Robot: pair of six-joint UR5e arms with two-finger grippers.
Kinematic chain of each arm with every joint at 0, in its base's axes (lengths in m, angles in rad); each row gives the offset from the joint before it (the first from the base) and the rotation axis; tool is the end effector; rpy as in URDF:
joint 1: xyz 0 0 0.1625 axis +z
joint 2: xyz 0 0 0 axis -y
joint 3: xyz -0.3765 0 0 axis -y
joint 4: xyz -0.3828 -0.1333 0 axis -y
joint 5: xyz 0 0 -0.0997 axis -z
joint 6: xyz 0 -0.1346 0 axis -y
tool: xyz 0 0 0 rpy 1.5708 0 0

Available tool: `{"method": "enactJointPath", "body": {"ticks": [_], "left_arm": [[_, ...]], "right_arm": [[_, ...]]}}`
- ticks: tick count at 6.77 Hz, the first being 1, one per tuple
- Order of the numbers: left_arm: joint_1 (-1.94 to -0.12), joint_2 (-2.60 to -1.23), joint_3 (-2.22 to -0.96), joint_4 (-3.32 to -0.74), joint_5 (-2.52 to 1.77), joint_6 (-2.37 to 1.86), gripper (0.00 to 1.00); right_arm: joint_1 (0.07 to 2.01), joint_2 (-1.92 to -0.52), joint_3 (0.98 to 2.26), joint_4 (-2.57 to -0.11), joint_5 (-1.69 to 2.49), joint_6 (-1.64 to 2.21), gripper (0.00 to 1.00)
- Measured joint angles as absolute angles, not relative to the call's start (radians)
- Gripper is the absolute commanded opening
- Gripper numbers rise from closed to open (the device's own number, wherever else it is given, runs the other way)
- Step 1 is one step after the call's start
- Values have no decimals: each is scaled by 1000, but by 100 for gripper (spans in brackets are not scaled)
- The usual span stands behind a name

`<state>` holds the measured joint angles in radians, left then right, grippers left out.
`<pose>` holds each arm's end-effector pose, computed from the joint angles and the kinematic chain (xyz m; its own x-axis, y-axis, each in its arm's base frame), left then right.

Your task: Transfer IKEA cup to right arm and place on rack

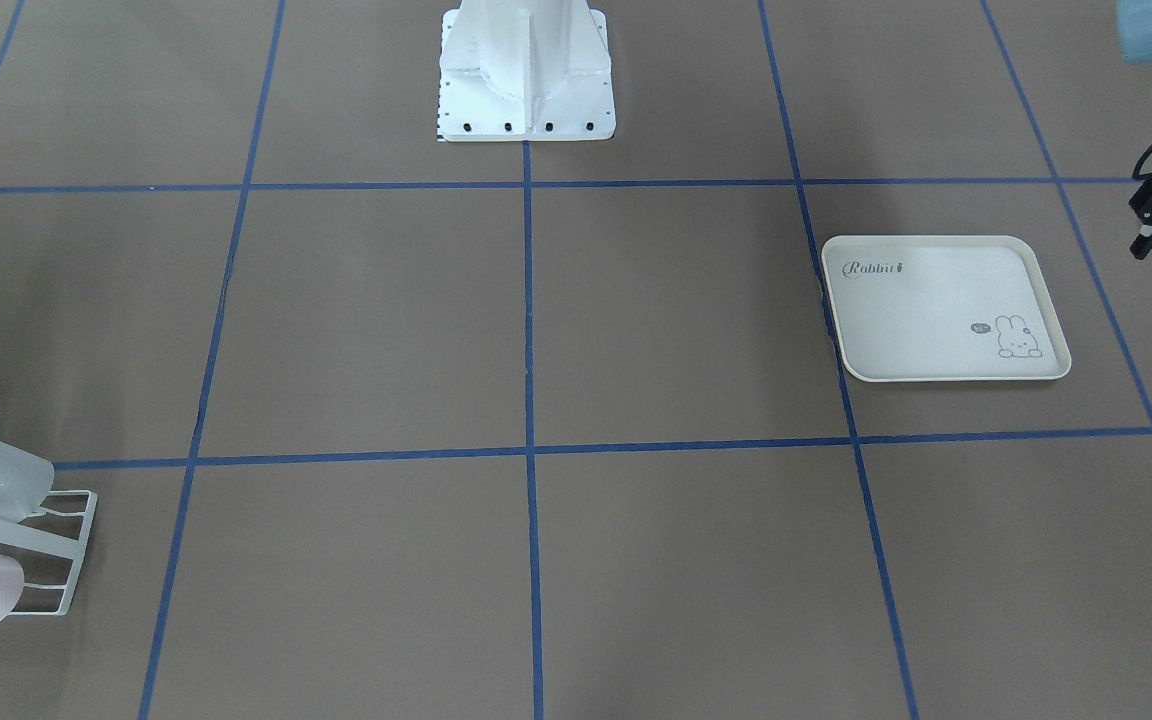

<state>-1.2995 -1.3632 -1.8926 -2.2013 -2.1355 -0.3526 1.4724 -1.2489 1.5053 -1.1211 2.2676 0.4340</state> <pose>0.0624 -0.4529 0.5033 0.7406 0.2958 -0.6033 0.0626 0.8637 0.5002 -0.0154 -0.6338 0.4364 0.6867 -0.1259 0.7159 -0.2359 0.8930 0.3834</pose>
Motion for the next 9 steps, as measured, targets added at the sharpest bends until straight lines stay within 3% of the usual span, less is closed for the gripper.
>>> {"method": "enactJointPath", "body": {"ticks": [5, 9], "left_arm": [[-1386, -1359, -1935, -2009, -2135, -111, 100], [-1410, -1336, -1914, -1949, -2150, 2, 100]], "right_arm": [[1494, -1271, 1625, -1894, 2185, -187, 100], [1485, -1407, 1620, -1770, 2160, -242, 100]]}}
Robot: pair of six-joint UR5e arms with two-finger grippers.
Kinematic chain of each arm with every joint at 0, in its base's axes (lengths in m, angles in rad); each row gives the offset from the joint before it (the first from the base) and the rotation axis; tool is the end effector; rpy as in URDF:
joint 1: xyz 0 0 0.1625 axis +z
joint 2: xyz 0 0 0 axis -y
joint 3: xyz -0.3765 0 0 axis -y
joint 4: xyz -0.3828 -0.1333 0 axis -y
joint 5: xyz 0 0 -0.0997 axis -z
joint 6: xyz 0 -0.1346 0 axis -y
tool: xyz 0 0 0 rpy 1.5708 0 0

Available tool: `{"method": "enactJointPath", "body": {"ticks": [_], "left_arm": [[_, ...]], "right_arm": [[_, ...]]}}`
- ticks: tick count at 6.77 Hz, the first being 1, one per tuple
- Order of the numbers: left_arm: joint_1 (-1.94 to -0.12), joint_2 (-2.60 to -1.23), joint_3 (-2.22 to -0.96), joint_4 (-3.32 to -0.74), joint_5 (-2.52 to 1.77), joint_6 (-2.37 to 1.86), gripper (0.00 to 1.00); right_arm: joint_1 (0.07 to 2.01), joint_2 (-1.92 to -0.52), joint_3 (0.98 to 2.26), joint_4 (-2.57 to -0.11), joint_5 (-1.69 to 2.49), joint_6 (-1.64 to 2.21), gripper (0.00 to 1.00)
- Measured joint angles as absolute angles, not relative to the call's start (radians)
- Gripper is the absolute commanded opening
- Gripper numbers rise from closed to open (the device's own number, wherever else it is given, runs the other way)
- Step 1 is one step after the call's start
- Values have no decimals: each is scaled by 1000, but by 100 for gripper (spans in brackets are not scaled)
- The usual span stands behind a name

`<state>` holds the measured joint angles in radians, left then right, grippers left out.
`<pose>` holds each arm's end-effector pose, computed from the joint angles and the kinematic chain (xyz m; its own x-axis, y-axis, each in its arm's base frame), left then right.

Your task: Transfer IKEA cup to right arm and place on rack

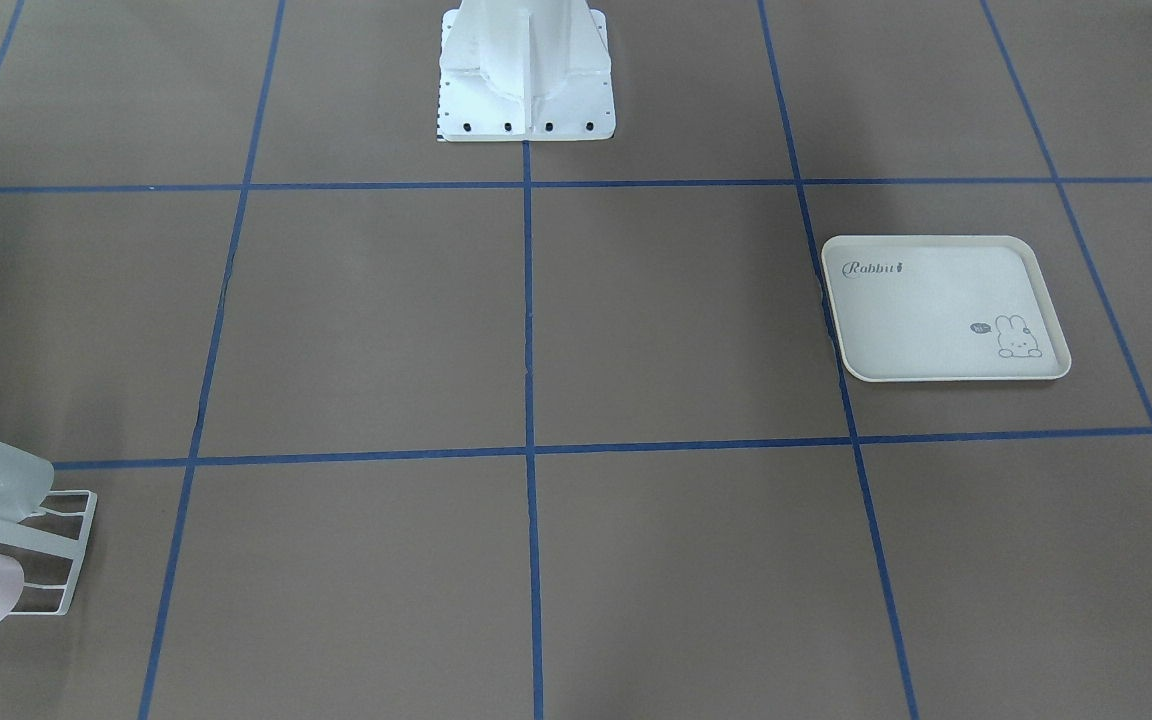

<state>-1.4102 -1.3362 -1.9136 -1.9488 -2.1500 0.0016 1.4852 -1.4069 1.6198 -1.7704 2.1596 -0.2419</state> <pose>0.0105 -0.4378 0.5404 0.7850 0.3877 -0.4832 -0.1426 0.8721 0.4681 0.0124 -0.5398 0.5637 0.7833 -0.3148 0.5360 0.2813 0.9485 0.1459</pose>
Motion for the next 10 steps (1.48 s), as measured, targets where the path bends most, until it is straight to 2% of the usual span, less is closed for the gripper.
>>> {"method": "enactJointPath", "body": {"ticks": [2, 5, 8, 10], "left_arm": [[-1414, -1310, -1874, -1948, -2219, 5, 100], [-1415, -1306, -1837, -1938, -2239, -21, 100], [-1428, -1326, -1823, -1898, -2242, -77, 100], [-1480, -1399, -1810, -1764, -2239, 19, 100]], "right_arm": [[1488, -1458, 1593, -1711, 2245, -209, 100], [1504, -1456, 1593, -1696, 2313, -104, 100], [1523, -1453, 1594, -1695, 2365, -86, 100], [1530, -1453, 1594, -1695, 2372, -84, 100]]}}
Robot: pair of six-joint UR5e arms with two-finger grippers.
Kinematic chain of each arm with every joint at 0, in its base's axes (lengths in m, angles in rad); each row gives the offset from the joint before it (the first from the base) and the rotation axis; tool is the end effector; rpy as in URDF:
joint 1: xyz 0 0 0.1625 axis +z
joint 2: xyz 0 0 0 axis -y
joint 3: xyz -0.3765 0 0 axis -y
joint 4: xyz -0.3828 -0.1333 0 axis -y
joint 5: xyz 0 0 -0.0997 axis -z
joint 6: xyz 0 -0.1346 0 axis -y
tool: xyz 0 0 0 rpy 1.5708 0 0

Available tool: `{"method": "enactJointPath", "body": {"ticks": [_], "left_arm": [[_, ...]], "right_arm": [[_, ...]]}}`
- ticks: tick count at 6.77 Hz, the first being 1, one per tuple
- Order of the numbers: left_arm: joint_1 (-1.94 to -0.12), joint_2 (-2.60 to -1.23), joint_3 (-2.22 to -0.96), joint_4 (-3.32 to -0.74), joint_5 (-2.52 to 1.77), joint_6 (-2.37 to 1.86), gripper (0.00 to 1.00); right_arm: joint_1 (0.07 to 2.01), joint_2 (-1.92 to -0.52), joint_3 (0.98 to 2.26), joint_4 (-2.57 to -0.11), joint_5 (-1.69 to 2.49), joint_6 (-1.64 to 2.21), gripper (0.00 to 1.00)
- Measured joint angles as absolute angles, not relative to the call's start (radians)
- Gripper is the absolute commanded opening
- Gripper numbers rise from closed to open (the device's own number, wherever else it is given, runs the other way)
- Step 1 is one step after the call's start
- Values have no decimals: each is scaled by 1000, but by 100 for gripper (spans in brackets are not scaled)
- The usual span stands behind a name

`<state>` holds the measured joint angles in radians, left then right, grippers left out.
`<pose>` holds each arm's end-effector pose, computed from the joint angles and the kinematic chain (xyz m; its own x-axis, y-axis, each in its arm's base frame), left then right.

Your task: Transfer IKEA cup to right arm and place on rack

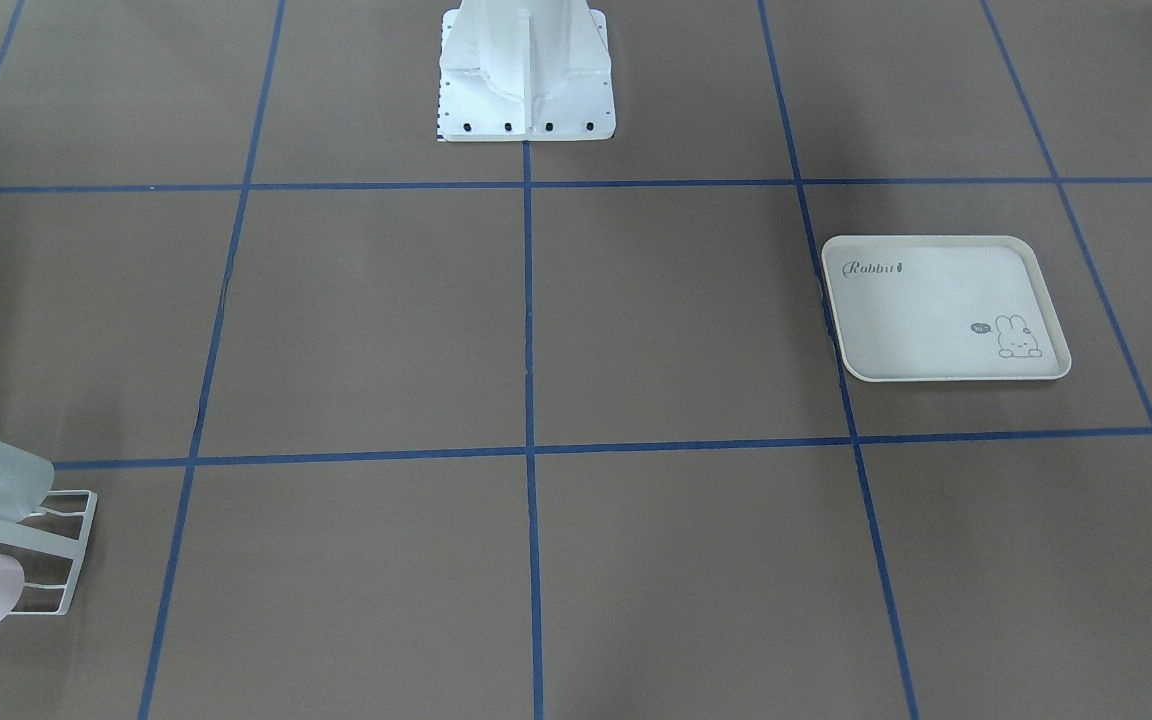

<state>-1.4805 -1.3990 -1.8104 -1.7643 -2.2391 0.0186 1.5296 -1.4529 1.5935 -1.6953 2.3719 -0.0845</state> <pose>-0.0099 -0.4439 0.5838 0.7655 0.2481 -0.5937 -0.1014 0.9577 0.2694 0.0150 -0.5256 0.5748 0.6889 -0.1244 0.7141 0.0997 0.9921 0.0766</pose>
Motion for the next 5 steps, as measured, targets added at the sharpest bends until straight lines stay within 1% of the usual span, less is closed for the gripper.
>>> {"method": "enactJointPath", "body": {"ticks": [1, 3, 5], "left_arm": [[-1525, -1458, -1796, -1682, -2238, 65, 100], [-1568, -1529, -1737, -1631, -2243, 96, 100], [-1576, -1534, -1692, -1638, -2250, 101, 100]], "right_arm": [[1535, -1454, 1592, -1697, 2373, -84, 100], [1548, -1457, 1589, -1704, 2382, -84, 100], [1566, -1461, 1584, -1708, 2405, -82, 100]]}}
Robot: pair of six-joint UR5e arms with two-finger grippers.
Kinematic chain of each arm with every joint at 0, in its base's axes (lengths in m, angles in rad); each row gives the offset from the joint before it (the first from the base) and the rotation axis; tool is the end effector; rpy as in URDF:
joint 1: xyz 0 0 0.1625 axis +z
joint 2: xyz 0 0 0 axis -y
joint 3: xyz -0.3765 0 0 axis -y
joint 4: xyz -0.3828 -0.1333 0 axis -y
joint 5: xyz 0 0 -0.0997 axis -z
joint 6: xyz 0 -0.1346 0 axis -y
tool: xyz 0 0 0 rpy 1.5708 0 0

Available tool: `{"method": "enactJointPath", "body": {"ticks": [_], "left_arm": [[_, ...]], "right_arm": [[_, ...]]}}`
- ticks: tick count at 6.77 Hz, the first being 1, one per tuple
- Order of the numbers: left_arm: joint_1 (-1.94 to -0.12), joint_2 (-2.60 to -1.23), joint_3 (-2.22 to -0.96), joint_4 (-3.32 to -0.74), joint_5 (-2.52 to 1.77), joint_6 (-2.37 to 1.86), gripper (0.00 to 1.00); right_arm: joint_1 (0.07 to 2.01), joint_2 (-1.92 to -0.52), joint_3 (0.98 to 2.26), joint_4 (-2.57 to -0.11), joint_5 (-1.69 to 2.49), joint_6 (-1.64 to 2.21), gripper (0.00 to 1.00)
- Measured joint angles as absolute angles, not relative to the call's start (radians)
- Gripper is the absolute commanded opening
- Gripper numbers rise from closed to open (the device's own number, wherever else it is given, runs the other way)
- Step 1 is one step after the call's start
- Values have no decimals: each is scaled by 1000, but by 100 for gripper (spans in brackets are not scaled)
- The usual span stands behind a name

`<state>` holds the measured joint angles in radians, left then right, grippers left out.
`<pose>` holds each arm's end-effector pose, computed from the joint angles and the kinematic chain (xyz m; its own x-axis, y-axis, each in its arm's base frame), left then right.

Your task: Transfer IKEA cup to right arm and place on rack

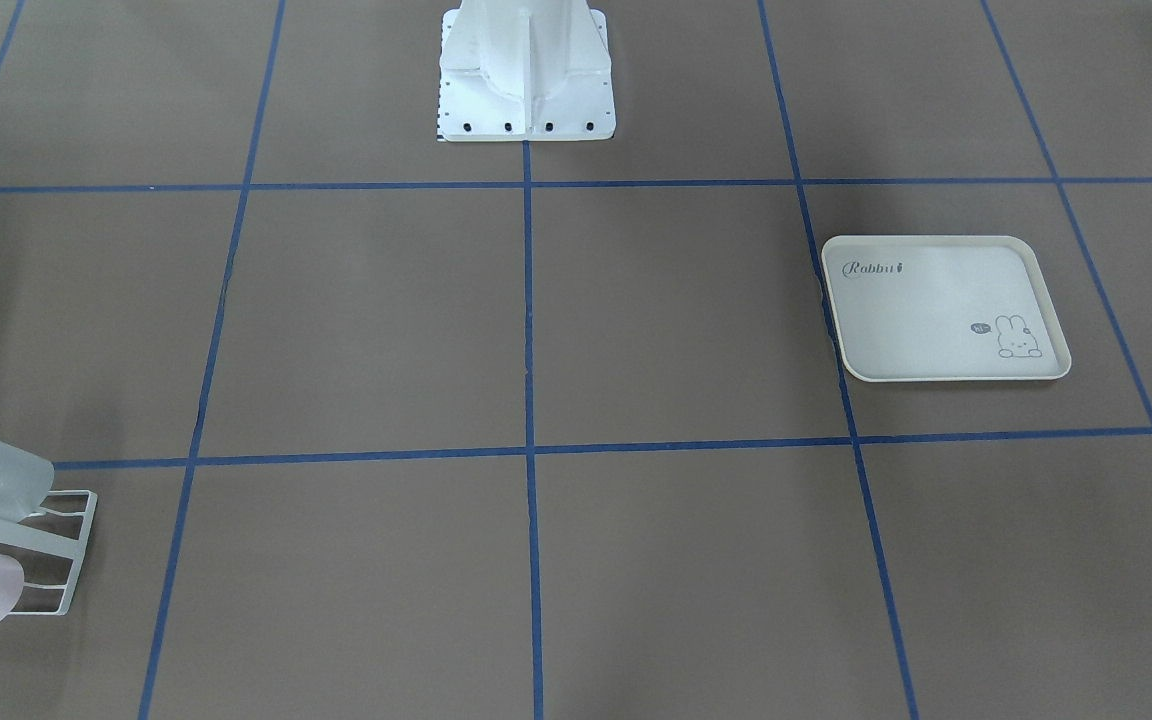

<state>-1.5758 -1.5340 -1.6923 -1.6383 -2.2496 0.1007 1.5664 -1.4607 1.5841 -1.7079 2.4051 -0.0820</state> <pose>-0.0512 -0.4818 0.5948 0.7753 0.1902 -0.6022 -0.0734 0.9742 0.2132 0.0313 -0.5199 0.5814 0.6691 -0.0747 0.7394 0.0594 0.9971 0.0470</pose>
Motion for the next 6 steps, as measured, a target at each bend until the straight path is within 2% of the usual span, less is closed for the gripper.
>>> {"method": "enactJointPath", "body": {"ticks": [6], "left_arm": [[-1577, -1508, -1723, -1641, -2254, 100, 100]], "right_arm": [[1576, -1487, 1565, -1697, 2422, -88, 100]]}}
